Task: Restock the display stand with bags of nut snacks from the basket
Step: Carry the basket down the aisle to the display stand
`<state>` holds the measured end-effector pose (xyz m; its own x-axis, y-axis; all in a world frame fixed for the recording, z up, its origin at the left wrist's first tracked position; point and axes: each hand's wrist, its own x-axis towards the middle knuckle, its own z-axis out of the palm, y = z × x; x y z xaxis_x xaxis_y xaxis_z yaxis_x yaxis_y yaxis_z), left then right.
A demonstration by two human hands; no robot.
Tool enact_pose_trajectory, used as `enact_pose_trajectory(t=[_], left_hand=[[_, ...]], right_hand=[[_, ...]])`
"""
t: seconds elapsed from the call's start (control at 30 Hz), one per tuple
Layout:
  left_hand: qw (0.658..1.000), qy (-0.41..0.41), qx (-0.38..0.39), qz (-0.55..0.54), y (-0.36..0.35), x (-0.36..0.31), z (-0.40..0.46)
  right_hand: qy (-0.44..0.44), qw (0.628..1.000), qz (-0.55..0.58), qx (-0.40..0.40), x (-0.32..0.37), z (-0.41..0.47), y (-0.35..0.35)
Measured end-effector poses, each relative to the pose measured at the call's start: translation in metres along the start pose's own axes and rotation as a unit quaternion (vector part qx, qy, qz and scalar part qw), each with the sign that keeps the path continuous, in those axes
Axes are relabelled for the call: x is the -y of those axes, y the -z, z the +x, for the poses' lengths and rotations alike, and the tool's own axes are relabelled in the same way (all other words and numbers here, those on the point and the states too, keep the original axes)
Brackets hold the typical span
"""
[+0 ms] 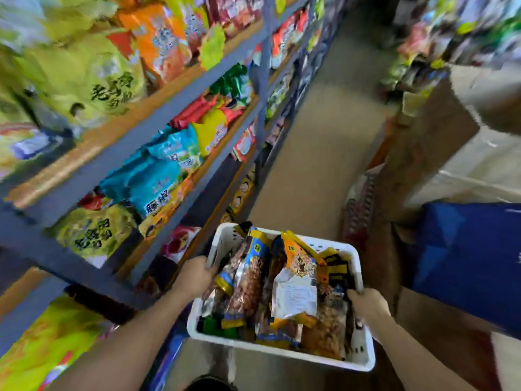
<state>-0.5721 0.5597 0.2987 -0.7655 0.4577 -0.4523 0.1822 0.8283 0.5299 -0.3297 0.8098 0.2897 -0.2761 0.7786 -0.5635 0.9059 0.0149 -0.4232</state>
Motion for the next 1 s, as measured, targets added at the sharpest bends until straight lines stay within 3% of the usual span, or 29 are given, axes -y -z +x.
enact_pose_trajectory(t=[0.13,0.3,0.47,0.6,0.73,0.87,1.0], left_hand=[[0.999,-0.038,0.012,0.014,0.025,-0.068,0.103],[0.996,-0.082,-0.025,0.031,0.049,-0.163,0.233],[0.991,-0.123,0.018,0.040,0.049,-0.260,0.356],[0.992,-0.114,0.023,0.058,0.038,-0.335,0.454],[0.992,-0.099,0.029,0.070,0.046,-0.416,0.540],[0.993,-0.091,0.021,0.072,0.059,-0.496,0.620],[0.995,-0.077,0.025,0.066,0.054,-0.563,0.724]], right_hand=[[-0.066,0.994,0.078,-0.042,0.051,0.066,0.021],[-0.089,0.989,0.084,-0.085,0.125,0.152,0.064],[-0.091,0.989,0.071,-0.089,0.172,0.262,0.111],[-0.078,0.996,-0.021,-0.043,0.215,0.375,0.158],[-0.064,0.997,0.018,-0.024,0.272,0.473,0.216],[-0.079,0.988,0.113,-0.075,0.327,0.567,0.264],[-0.096,0.990,0.088,-0.055,0.385,0.670,0.308]])
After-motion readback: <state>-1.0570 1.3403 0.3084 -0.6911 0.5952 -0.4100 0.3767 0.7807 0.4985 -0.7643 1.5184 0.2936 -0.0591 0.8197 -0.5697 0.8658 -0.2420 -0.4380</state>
